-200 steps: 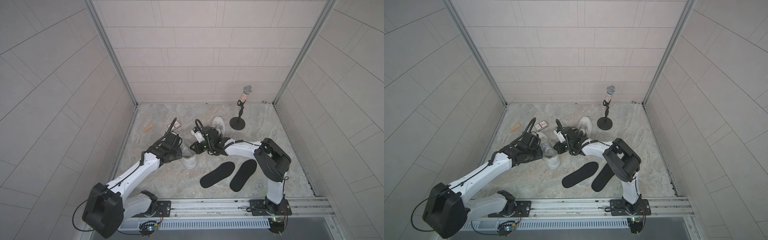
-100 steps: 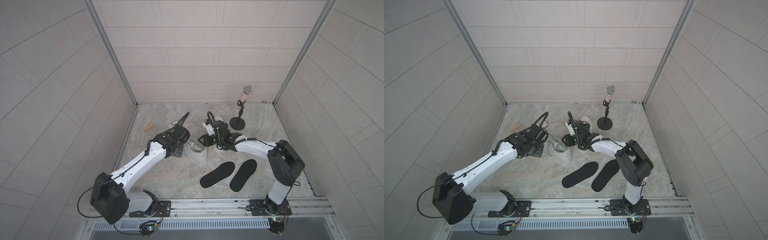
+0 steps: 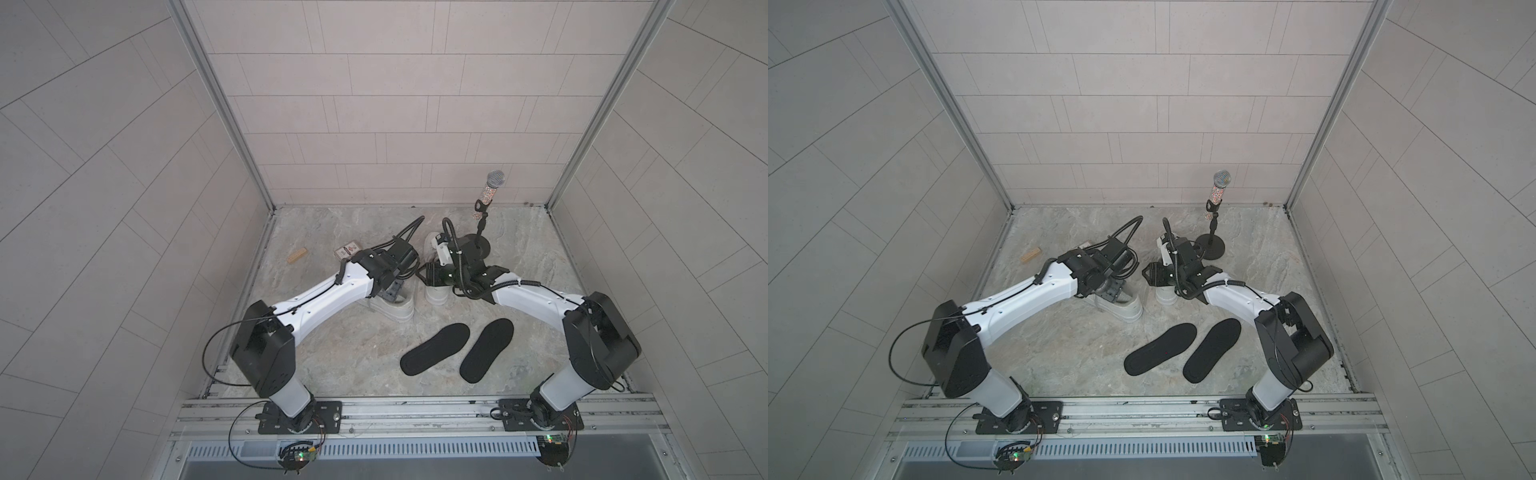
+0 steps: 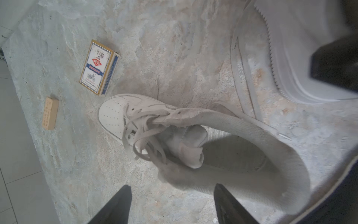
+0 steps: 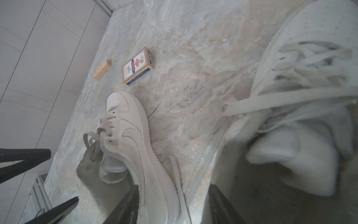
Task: Insert the insole into the shoe
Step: Adjust the shoe at the center of the board.
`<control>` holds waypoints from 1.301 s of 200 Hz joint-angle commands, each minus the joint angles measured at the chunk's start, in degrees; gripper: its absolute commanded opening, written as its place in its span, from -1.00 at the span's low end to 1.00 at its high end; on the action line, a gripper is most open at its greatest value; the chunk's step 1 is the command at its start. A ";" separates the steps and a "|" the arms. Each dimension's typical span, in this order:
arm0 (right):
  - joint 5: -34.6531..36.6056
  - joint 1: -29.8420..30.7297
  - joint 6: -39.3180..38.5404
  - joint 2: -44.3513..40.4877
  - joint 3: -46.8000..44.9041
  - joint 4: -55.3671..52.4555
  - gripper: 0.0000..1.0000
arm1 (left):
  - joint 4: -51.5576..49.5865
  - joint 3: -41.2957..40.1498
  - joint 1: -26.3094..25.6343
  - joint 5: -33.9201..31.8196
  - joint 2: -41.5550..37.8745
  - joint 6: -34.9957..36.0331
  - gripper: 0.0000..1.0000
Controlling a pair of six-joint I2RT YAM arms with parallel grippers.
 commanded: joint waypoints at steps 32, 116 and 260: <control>0.71 -1.88 1.81 -1.86 -1.82 -0.97 0.19 | -3.39 5.19 0.03 -9.73 7.65 3.88 0.50; -0.41 -0.58 1.73 -1.23 -1.00 -2.35 0.25 | -5.36 10.80 0.21 -8.89 15.45 7.20 0.44; -0.47 4.91 0.07 -1.15 -0.06 -7.00 0.26 | -5.98 9.95 2.28 -9.14 10.81 4.08 -1.00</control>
